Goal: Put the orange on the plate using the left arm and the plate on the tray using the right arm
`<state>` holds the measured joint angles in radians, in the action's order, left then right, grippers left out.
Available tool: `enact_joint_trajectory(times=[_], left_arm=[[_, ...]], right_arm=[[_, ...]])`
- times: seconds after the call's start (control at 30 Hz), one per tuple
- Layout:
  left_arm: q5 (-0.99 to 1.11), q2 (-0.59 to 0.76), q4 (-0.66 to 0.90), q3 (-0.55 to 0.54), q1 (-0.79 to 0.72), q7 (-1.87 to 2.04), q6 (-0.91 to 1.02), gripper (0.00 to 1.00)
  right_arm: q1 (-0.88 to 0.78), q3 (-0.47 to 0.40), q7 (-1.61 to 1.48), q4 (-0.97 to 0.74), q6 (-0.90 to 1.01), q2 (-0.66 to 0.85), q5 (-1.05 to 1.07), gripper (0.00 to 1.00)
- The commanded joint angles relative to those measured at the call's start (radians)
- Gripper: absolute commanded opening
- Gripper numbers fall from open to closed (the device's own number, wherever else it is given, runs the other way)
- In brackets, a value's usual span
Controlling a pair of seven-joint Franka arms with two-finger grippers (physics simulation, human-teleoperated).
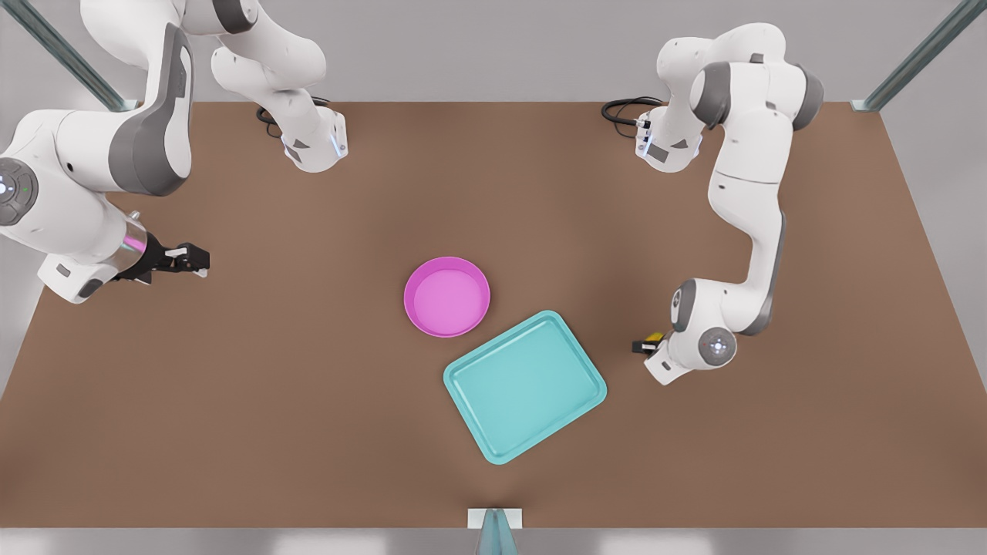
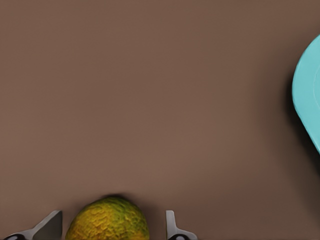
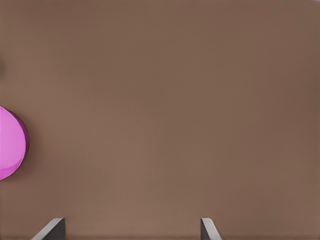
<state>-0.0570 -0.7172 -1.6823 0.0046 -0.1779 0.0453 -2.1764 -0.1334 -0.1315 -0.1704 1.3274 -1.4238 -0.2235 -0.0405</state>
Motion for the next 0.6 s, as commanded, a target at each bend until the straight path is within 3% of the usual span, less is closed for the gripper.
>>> enact_joint_trajectory(times=[0.0,0.2,0.23,0.27,0.43,0.57], left_arm=[[0.002,-0.001,0.0,0.0,0.0,0.011,-0.002,1.0],[0.002,0.007,-0.002,0.008,0.0,0.013,0.061,0.97],[0.002,0.005,-0.002,0.008,0.0,0.013,0.061,0.9],[0.002,0.005,-0.002,0.008,0.0,0.013,0.061,0.9],[0.002,-0.002,-0.002,0.008,-0.002,0.015,0.056,0.72],[0.002,-0.007,0.0,0.008,-0.002,0.019,0.053,0.67]], right_arm=[[0.0,0.0,-0.004,0.0,0.0,0.001,0.001,1.0],[0.001,-0.002,-0.004,0.001,-0.001,-0.002,0.001,1.0],[0.0,-0.002,-0.004,0.001,0.0,-0.004,0.001,1.0],[0.001,-0.002,-0.004,0.001,0.0,-0.004,0.001,1.0],[0.003,-0.002,-0.004,0.001,-0.006,-0.004,0.001,1.0],[0.003,-0.002,-0.004,0.001,-0.006,-0.004,0.001,1.0]])
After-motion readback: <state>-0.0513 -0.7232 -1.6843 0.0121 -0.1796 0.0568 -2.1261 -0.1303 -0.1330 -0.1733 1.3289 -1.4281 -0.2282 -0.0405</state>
